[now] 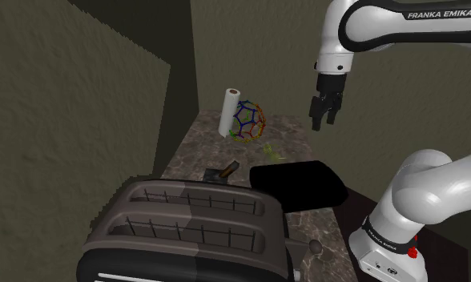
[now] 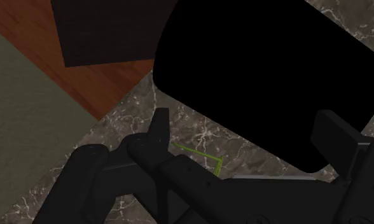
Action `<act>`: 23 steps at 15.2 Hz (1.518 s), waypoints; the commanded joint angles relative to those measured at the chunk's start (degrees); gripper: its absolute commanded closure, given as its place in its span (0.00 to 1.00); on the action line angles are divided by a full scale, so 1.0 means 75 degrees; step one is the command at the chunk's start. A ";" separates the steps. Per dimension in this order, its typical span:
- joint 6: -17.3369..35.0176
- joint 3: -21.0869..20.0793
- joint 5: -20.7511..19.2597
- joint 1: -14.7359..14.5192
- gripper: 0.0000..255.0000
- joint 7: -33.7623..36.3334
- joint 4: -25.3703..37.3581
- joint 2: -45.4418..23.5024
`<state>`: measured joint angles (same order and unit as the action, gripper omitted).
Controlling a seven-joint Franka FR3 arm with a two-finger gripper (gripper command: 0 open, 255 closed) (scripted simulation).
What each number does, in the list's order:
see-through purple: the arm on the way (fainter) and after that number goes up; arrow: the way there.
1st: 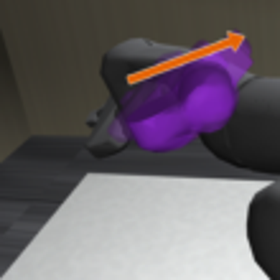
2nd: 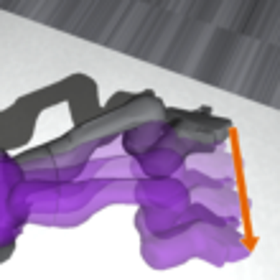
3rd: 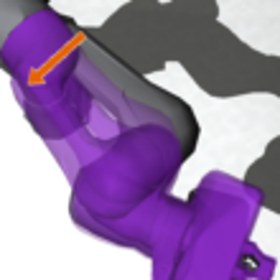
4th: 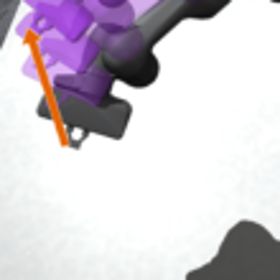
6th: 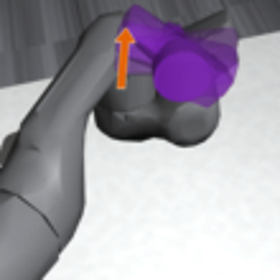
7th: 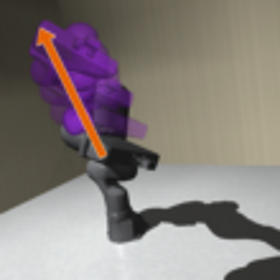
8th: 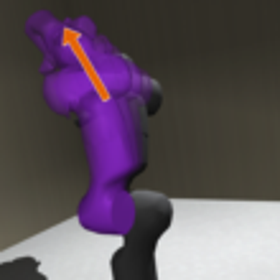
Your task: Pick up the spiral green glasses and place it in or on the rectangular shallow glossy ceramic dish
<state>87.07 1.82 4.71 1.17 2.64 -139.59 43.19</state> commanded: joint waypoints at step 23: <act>0.5727 0.0027 0.1073 0.0038 0.00 0.0304 -0.0198 -0.4449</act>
<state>129.08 2.04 12.53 1.52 5.08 -141.06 10.68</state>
